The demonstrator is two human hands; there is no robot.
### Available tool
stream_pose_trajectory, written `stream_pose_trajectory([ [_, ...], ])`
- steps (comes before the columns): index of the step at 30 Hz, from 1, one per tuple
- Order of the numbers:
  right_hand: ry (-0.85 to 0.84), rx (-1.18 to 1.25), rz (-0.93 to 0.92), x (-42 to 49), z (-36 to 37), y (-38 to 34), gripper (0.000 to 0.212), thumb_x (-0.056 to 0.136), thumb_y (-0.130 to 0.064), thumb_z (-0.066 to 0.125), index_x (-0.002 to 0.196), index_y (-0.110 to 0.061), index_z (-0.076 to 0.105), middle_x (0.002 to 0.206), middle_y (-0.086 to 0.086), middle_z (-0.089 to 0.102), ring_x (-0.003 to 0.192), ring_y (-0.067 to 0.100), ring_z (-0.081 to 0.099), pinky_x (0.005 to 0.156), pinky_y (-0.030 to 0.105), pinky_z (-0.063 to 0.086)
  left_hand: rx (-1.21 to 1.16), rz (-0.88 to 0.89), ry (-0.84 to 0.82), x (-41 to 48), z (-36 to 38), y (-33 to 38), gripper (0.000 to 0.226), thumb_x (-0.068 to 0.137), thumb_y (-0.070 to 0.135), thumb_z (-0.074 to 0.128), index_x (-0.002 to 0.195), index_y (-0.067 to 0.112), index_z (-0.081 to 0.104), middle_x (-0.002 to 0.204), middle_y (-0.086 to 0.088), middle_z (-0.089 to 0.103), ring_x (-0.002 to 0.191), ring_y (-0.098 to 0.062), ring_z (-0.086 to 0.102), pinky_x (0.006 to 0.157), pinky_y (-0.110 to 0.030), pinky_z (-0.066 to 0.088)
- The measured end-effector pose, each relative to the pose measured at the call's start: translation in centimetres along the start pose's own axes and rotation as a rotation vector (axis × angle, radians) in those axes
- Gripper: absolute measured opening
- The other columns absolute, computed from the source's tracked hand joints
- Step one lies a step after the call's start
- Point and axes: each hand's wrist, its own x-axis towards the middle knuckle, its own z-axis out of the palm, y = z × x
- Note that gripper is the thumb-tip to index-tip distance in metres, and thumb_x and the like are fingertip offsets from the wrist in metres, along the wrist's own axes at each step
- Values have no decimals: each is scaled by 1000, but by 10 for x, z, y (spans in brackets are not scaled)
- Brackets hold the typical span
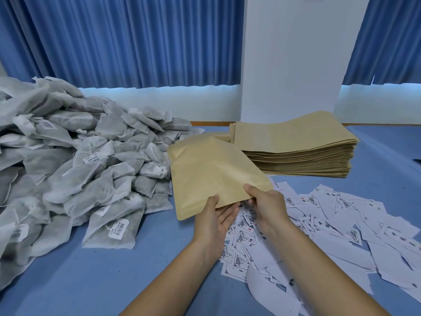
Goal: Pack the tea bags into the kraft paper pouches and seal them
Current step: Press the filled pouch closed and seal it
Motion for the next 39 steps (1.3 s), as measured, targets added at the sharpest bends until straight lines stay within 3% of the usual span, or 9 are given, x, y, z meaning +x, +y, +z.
stream_pose_trajectory([
  [6,18,-11,-25,0,-1,1,18,82,-14,73,74,-8,58,58,8,54,48,19,46,49,24,31,28,19,29,1,0,-2,11,94,16,58,100,6,59,82,-15,72,76,-20,70,62,-25,59],
  [10,-77,17,-27,-6,4,7,12,78,-8,75,77,-3,64,57,8,55,52,20,46,49,24,39,46,-5,20,2,1,-3,13,95,14,56,98,2,61,86,-16,70,72,-18,66,60,-24,57],
  [15,-47,-40,-73,-7,7,7,23,79,-7,73,65,-5,56,43,4,46,47,19,42,52,25,37,68,-20,43,0,2,-3,11,92,14,62,92,2,62,89,-16,67,76,-19,61,60,-22,56],
  [21,-101,35,-68,-13,10,8,9,81,-7,71,83,-4,63,53,2,53,42,12,41,47,22,39,10,149,172,2,-1,0,10,88,9,66,96,11,62,90,-2,67,72,-13,63,62,-21,52],
  [25,-170,30,-117,-19,15,15,11,82,-6,70,75,-4,62,48,3,49,45,17,41,46,22,38,95,130,93,-1,0,-2,4,88,8,64,91,6,65,72,-4,70,57,-11,64,62,-20,54],
  [28,-128,15,-135,-16,16,16,25,82,-5,71,62,-8,56,43,-1,51,49,19,46,47,22,42,101,144,111,0,-2,-2,10,86,9,68,95,5,67,81,-4,72,64,-12,66,64,-20,54],
  [31,-136,7,-137,-15,15,16,19,82,-5,71,66,-8,60,45,0,53,46,18,45,42,20,40,93,143,123,1,-2,-3,10,85,8,69,95,6,67,77,-2,71,58,-9,64,61,-19,54],
  [34,-187,43,-118,-17,16,21,10,82,-5,71,75,-6,63,57,11,51,47,19,42,48,24,39,126,143,120,0,-2,-3,3,86,8,68,86,6,66,65,-1,66,51,-8,59,60,-19,54],
  [39,-181,13,-122,-16,19,26,22,81,-7,71,65,-4,56,48,8,44,56,23,46,54,29,41,147,134,125,-2,-1,-2,14,86,9,68,73,6,63,53,-2,61,47,-7,57,63,-20,53],
])
